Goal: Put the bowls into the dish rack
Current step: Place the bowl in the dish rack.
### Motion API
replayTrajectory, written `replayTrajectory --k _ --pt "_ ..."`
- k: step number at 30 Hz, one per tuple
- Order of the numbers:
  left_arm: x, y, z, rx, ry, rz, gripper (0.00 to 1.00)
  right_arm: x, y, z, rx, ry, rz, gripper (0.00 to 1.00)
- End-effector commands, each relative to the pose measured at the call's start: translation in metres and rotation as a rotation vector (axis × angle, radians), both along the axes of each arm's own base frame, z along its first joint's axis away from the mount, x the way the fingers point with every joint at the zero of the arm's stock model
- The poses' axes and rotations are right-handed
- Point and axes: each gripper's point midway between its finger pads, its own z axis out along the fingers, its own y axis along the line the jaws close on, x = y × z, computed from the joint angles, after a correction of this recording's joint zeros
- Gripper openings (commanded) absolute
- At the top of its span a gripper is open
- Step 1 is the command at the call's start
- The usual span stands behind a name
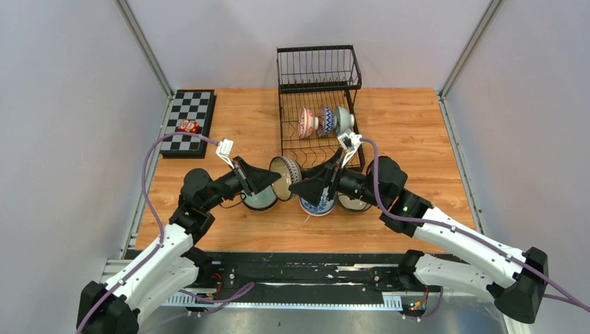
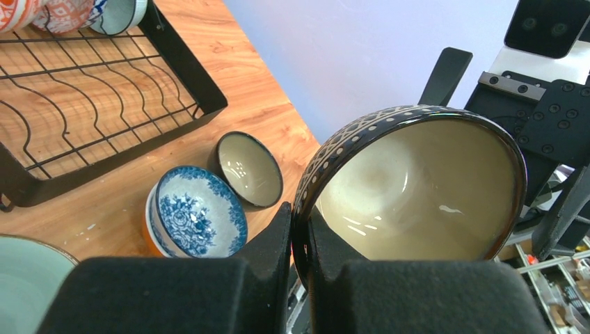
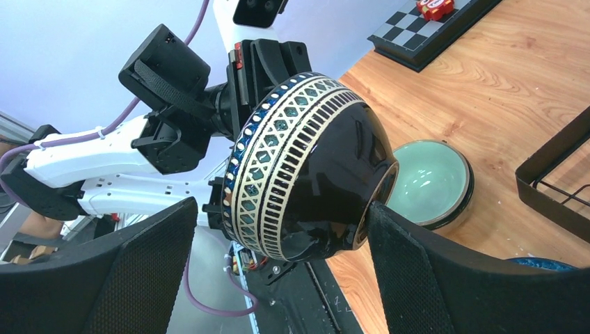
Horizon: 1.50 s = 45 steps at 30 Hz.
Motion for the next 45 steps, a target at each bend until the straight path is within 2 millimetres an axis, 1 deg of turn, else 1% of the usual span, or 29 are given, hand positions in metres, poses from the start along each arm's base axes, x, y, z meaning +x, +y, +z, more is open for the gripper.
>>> replayTrajectory --k 1,6,12,16,25,36,45 --pt "0.003 0.007 0.040 -0.045 -0.117 0.043 0.00 -0.004 0.004 0.016 0.046 -0.005 0.035 0.91" --pt "0.005 0.010 0.043 -0.032 -0.130 0.064 0.00 -0.006 0.004 0.018 0.049 -0.004 0.042 0.90" --pt "0.007 0.011 0.050 -0.020 -0.151 0.078 0.00 -0.006 0.005 0.016 0.029 0.009 0.039 0.90" --pt "0.008 0.012 0.050 0.013 -0.162 0.080 0.00 -0.006 0.007 0.015 0.024 0.013 0.044 0.89" --pt "0.010 0.019 0.053 0.076 -0.188 0.122 0.00 -0.006 0.011 0.023 0.042 0.012 0.054 0.86" --pt "0.012 0.022 0.053 0.095 -0.182 0.139 0.00 -0.004 0.018 0.031 0.061 0.009 0.054 0.87" --pt "0.013 0.023 0.053 0.098 -0.169 0.148 0.00 -0.002 0.021 0.034 0.068 0.010 0.050 0.86"
